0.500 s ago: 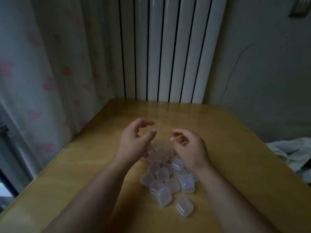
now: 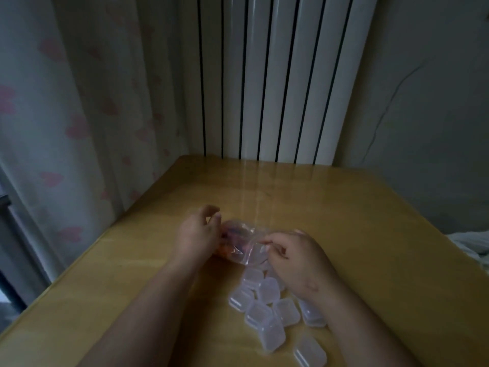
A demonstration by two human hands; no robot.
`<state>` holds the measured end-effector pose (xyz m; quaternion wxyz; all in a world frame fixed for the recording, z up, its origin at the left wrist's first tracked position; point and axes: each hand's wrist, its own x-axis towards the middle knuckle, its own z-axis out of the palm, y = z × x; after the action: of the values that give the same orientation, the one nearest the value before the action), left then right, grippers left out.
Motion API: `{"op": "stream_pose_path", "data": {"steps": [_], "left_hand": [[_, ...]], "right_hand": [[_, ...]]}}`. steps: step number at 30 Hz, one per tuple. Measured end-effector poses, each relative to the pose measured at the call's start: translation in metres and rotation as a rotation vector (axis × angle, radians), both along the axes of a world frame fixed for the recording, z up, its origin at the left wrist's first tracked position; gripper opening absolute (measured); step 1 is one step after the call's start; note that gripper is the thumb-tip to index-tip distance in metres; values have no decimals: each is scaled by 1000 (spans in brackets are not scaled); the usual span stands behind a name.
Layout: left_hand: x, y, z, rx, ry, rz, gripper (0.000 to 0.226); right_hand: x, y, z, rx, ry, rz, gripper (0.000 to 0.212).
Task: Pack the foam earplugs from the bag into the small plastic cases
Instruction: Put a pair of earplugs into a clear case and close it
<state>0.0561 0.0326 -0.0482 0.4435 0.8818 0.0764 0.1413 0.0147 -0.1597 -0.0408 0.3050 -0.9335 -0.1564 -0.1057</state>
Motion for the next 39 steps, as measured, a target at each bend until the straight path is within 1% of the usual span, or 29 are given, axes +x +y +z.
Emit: {"op": "stream_pose_path", "data": {"steps": [2,4,5,6,7,8,10,12,13,14,15,17,18,19,20,21,23,26,27,29,30,32,33,36,38,39], "left_hand": [[8,7,-8,135,101,21,32],[9,10,-13,272,227,26,42],[9,10,-12,319,268,22,44],[8,10,-11,323,291,7,45],[7,10,-9,281,293,-9,44],[7,9,-7,162,270,-26,40],[2,5,-5,-180,173,-50,25],[-2,3,-1,-496,60,-63,18],[-6,1,3,-645,44,-79,17],[-9,0,6,-776,54,-111,16],[-12,-2,9,-896,78,-158,16],[-17,-5,11,-1074,126,-264,15],[-17,-5,10,-1128,156,-293,12],[-17,-6,10,-1176,192,-318,13],[-16,-7,8,-1215,235,-340,21],[-17,-7,8,-1252,283,-368,30],[-18,-8,8,-1297,325,-429,39],[-15,-5,1,-1321,254,-491,66],[-14,-5,0,-1332,243,-521,69],[-16,-6,2,-1315,258,-581,64],[-18,-7,3,-1302,276,-588,55],[-21,-11,7,-1303,309,-542,37],[-22,-12,7,-1315,317,-525,34],[-23,-14,10,-1355,363,-482,40],[-24,-14,11,-1394,394,-458,46],[-24,-14,12,-1421,401,-453,47]], "right_hand": [[3,2,1,-68,8,39,37],[7,2,-1,-96,18,43,38],[7,2,-3,-96,-1,46,37],[7,1,-4,-84,-4,37,36],[7,0,-6,-66,2,31,41],[6,-1,-5,-64,30,14,51],[5,-4,-5,-23,54,4,67],[5,-5,-2,98,41,-9,75],[3,-5,-1,154,25,-13,76],[3,-5,0,177,3,-26,73],[3,-6,0,178,-31,-46,66],[5,-7,3,155,-138,-82,37],[4,-7,4,141,-189,-81,24],[3,-7,6,126,-227,-75,18],[3,-7,8,108,-256,-75,22],[2,-8,10,88,-273,-85,32],[-1,-8,13,65,-279,-112,49],[-3,-5,16,63,-278,-148,54],[-3,-5,17,66,-265,-150,54],[-5,-4,19,49,-243,-141,48],[-5,-4,20,44,-222,-140,43],[-6,-4,22,68,-170,-141,34],[-6,-4,22,77,-151,-146,31],[-5,-5,20,27,-150,-169,23],[-5,-5,20,63,-136,-165,15],[-4,-5,20,97,-114,-161,15]]}}
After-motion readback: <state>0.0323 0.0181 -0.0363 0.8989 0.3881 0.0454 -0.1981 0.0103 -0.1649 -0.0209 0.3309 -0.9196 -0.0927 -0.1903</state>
